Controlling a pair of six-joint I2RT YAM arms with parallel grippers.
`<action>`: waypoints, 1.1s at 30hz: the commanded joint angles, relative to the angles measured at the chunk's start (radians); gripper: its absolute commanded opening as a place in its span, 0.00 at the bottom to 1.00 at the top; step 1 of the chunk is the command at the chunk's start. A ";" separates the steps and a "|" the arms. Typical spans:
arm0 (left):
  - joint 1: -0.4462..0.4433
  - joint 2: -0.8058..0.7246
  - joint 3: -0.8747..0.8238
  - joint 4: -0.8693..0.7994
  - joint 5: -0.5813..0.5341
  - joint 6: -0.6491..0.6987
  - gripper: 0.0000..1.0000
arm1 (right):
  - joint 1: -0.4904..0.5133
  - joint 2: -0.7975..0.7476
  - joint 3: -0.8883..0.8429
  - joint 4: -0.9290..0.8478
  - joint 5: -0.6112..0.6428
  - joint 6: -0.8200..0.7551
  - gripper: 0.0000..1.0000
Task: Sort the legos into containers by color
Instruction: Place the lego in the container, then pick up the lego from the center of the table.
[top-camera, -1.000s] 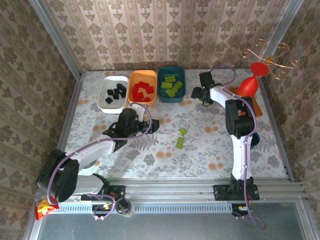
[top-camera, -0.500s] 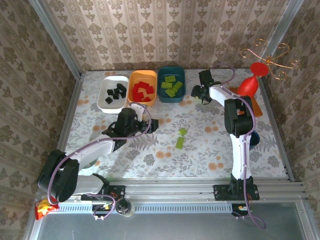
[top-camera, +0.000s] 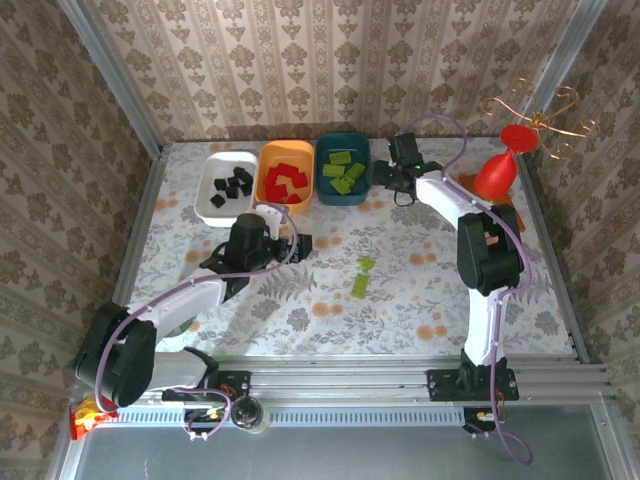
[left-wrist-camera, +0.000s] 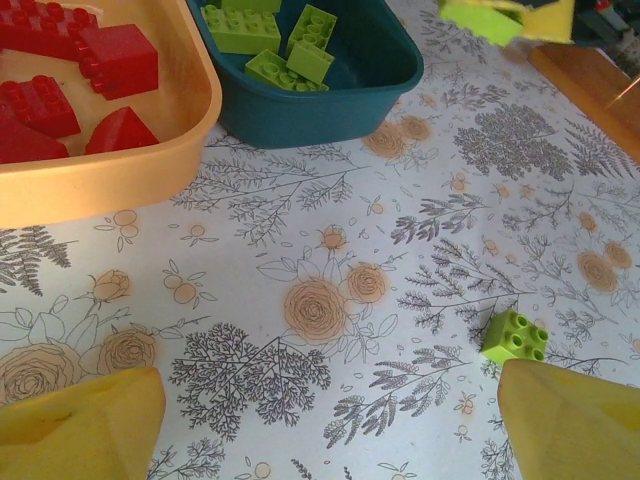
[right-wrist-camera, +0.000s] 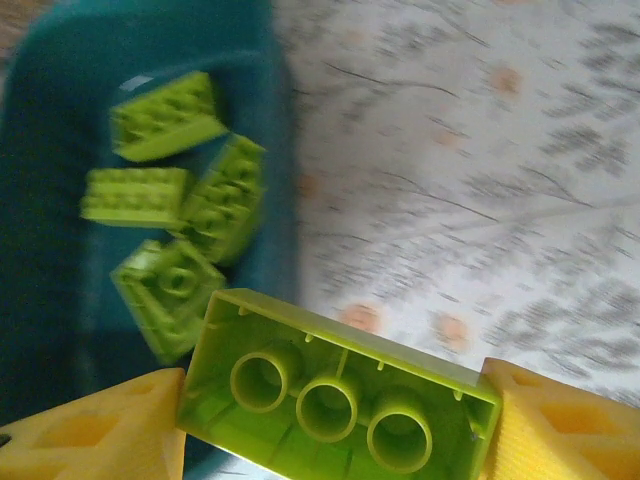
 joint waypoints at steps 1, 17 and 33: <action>0.010 -0.028 -0.013 -0.004 0.009 0.015 0.88 | 0.037 0.088 0.119 -0.005 -0.031 -0.043 0.68; 0.009 -0.032 -0.016 0.019 0.056 0.015 0.89 | 0.067 0.077 0.243 -0.014 -0.111 -0.070 0.84; -0.007 -0.025 -0.003 0.022 0.287 0.126 0.91 | 0.262 -0.536 -0.677 -0.010 0.023 -0.061 0.86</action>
